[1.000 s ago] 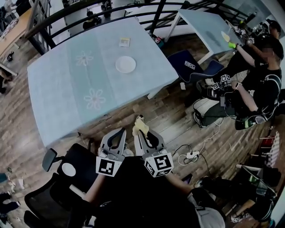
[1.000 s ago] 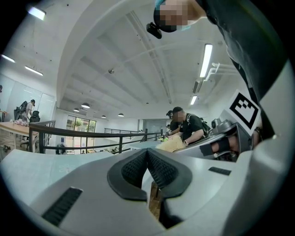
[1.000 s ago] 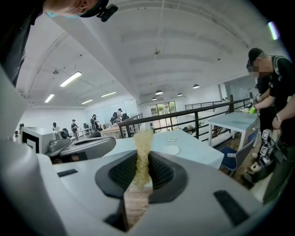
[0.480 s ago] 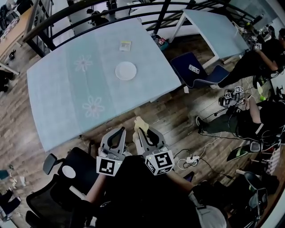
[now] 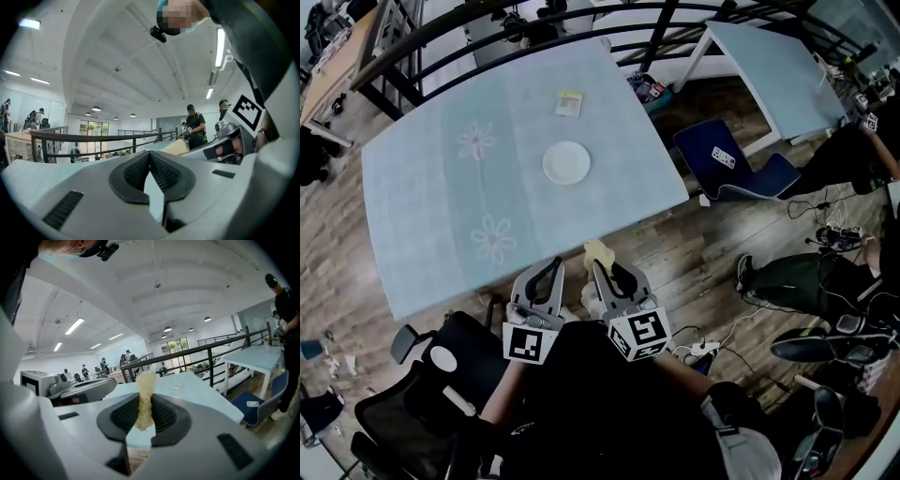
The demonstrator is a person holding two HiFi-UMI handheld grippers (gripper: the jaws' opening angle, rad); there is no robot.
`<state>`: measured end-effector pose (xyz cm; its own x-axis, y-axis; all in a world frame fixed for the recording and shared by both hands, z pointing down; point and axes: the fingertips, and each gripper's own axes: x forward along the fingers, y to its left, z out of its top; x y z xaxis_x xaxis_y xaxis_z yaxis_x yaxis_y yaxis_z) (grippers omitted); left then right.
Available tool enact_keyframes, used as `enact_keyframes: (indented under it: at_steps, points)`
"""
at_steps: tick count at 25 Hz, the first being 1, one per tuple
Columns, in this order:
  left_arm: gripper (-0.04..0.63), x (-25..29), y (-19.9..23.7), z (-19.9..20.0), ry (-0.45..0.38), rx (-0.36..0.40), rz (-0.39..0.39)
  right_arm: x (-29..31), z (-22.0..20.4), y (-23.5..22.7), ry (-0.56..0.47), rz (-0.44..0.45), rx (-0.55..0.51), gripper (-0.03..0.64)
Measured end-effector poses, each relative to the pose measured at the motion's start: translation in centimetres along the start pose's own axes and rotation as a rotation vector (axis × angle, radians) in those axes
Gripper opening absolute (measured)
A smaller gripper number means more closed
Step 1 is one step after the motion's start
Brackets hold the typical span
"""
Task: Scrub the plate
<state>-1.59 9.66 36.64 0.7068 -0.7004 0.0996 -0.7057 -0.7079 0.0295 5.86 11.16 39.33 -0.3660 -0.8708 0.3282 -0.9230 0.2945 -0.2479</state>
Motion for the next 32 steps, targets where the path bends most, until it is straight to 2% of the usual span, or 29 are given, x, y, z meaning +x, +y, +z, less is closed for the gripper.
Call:
enact_keyframes:
  at_steps: [8,13,18,23,32]
  points:
    - [0.012,3.9,0.3,0.5,-0.039,-0.056,0.111,2.1,1.6,-4.5,0.013,0.031,0.0,0.066]
    - [0.012,4.8,0.1,-0.2,0.011,-0.048,0.097,3.2,1.8,-4.7,0.041,0.059,0.009,0.066]
    - [0.012,5.8,2.5,-0.3,-0.003,-0.066,0.117,5.5,2.0,-4.6,0.055,0.07,-0.004,0.066]
    - [0.012,7.0,4.8,-0.6,0.008,-0.083,0.086,7.3,3.7,-5.2,0.056,0.03,-0.018,0.066]
    - [0.012,10.7,9.1,0.6,-0.021,-0.001,0.012,10.6,5.7,-5.5,0.05,-0.02,-0.038,0.066]
